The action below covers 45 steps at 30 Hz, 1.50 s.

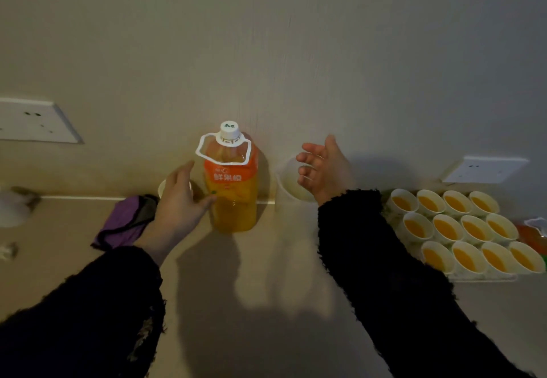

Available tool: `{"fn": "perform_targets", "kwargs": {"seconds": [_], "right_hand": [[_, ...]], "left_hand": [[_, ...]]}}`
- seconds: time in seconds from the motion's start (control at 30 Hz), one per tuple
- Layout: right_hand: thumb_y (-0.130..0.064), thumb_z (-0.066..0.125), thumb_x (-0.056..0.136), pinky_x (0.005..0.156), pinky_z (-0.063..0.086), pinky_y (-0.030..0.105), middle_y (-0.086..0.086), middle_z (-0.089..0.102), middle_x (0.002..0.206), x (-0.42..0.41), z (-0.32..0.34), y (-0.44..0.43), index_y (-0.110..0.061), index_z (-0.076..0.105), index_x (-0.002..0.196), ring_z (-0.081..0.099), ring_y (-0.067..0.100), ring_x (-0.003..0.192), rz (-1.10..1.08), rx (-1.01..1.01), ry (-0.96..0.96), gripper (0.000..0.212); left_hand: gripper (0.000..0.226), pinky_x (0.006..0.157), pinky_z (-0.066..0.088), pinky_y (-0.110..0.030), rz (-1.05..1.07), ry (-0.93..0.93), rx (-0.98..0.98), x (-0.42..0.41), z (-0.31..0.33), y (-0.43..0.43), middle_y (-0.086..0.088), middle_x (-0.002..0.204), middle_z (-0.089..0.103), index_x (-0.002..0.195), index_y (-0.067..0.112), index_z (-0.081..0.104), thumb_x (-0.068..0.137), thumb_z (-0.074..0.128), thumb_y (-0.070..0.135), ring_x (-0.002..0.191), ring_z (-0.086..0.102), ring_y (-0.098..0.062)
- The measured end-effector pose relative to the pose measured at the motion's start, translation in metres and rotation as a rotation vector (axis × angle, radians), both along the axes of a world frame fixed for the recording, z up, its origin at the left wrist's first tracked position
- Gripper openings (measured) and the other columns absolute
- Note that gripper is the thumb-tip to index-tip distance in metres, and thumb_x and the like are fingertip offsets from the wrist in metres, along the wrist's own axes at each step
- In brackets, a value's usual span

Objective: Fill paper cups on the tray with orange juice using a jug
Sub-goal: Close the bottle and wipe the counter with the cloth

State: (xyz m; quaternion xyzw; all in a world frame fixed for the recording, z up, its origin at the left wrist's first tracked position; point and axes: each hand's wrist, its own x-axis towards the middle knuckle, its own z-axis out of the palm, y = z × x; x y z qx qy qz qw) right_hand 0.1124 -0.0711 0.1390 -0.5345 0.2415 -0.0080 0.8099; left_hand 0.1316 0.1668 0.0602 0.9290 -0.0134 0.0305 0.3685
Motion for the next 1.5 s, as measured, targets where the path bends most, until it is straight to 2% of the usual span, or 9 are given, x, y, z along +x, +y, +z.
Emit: {"fn": "perform_targets", "kwargs": {"seconds": [0.17, 0.33, 0.57, 0.7, 0.9, 1.1, 1.3, 1.4, 1.5], "right_hand": [[-0.048, 0.025, 0.101, 0.045, 0.038, 0.020, 0.002, 0.053, 0.060, -0.023, -0.009, 0.049, -0.010, 0.055, 0.077, 0.044, 0.012, 0.045, 0.218, -0.036, -0.007, 0.054], [-0.047, 0.028, 0.101, 0.053, 0.038, 0.025, 0.003, 0.051, 0.065, -0.034, -0.039, 0.080, -0.011, 0.053, 0.076, 0.043, 0.013, 0.054, 0.330, -0.058, 0.174, 0.050], [-0.040, 0.037, 0.100, 0.047, 0.039, 0.021, -0.001, 0.054, 0.058, -0.045, -0.092, 0.082, -0.012, 0.056, 0.076, 0.045, 0.010, 0.046, 0.264, 0.035, 0.380, 0.042], [-0.039, 0.035, 0.101, 0.050, 0.037, 0.022, -0.002, 0.053, 0.054, -0.049, -0.108, 0.071, -0.011, 0.056, 0.074, 0.043, 0.009, 0.043, 0.220, 0.035, 0.448, 0.044], [-0.038, 0.040, 0.100, 0.046, 0.036, 0.019, -0.005, 0.054, 0.043, -0.055, -0.123, 0.062, -0.012, 0.056, 0.070, 0.044, 0.008, 0.033, 0.172, 0.034, 0.510, 0.043], [-0.037, 0.040, 0.100, 0.046, 0.038, 0.019, -0.005, 0.054, 0.045, -0.057, -0.130, 0.064, -0.013, 0.056, 0.068, 0.045, 0.008, 0.037, 0.196, -0.011, 0.524, 0.043], [-0.032, 0.042, 0.100, 0.047, 0.039, 0.020, -0.005, 0.054, 0.045, -0.055, -0.129, 0.074, -0.012, 0.056, 0.072, 0.044, 0.010, 0.042, 0.245, -0.035, 0.539, 0.037], [-0.030, 0.041, 0.100, 0.045, 0.037, 0.020, -0.004, 0.052, 0.048, -0.056, -0.128, 0.079, -0.012, 0.055, 0.072, 0.043, 0.008, 0.039, 0.269, -0.021, 0.526, 0.037], [-0.027, 0.040, 0.101, 0.046, 0.036, 0.021, -0.004, 0.051, 0.048, -0.059, -0.128, 0.079, -0.012, 0.055, 0.072, 0.042, 0.009, 0.040, 0.279, -0.026, 0.525, 0.036]], "left_hand": [[0.045, 0.104, 0.033, -0.035, 0.028, 0.098, 0.176, -0.028, -0.038, 0.031, -0.014, 0.140, 0.043, 0.126, 0.009, 0.057, 0.087, 0.066, 0.027, 0.128, 0.042, -0.029], [0.048, 0.108, 0.030, -0.039, 0.005, 0.329, 0.299, -0.023, -0.072, 0.059, -0.018, 0.148, 0.033, 0.131, 0.014, 0.053, 0.088, 0.061, 0.034, 0.137, 0.031, -0.030], [0.047, 0.104, 0.034, -0.043, 0.117, 0.353, 0.402, 0.012, -0.111, 0.092, -0.024, 0.135, 0.047, 0.120, 0.020, 0.064, 0.085, 0.050, 0.049, 0.128, 0.036, -0.041], [0.040, 0.111, 0.021, -0.051, 0.138, 0.401, 0.530, 0.036, -0.140, 0.125, -0.022, 0.143, 0.041, 0.110, 0.035, 0.066, 0.088, 0.039, 0.053, 0.139, 0.017, -0.040], [0.034, 0.114, 0.020, -0.045, 0.031, 0.524, 0.483, 0.069, -0.171, 0.145, -0.016, 0.140, 0.048, 0.116, 0.021, 0.069, 0.094, 0.051, 0.039, 0.137, 0.024, -0.039], [0.036, 0.100, 0.039, -0.044, 0.006, 0.451, 0.281, 0.069, -0.171, 0.134, -0.029, 0.119, 0.059, 0.106, -0.008, 0.068, 0.089, 0.054, 0.020, 0.114, 0.051, -0.043], [0.022, 0.095, 0.038, -0.035, 0.022, 0.493, 0.379, 0.068, -0.170, 0.143, -0.029, 0.109, 0.064, 0.098, -0.012, 0.068, 0.089, 0.057, 0.005, 0.111, 0.054, -0.039], [0.026, 0.094, 0.034, -0.031, -0.002, 0.510, 0.418, 0.064, -0.169, 0.142, -0.024, 0.109, 0.065, 0.098, -0.007, 0.069, 0.091, 0.055, 0.014, 0.115, 0.050, -0.035], [0.016, 0.076, 0.043, -0.036, -0.143, 0.391, 0.096, 0.049, -0.148, 0.132, -0.025, 0.083, 0.062, 0.077, -0.008, 0.064, 0.079, 0.065, 0.008, 0.087, 0.058, -0.033]]}}
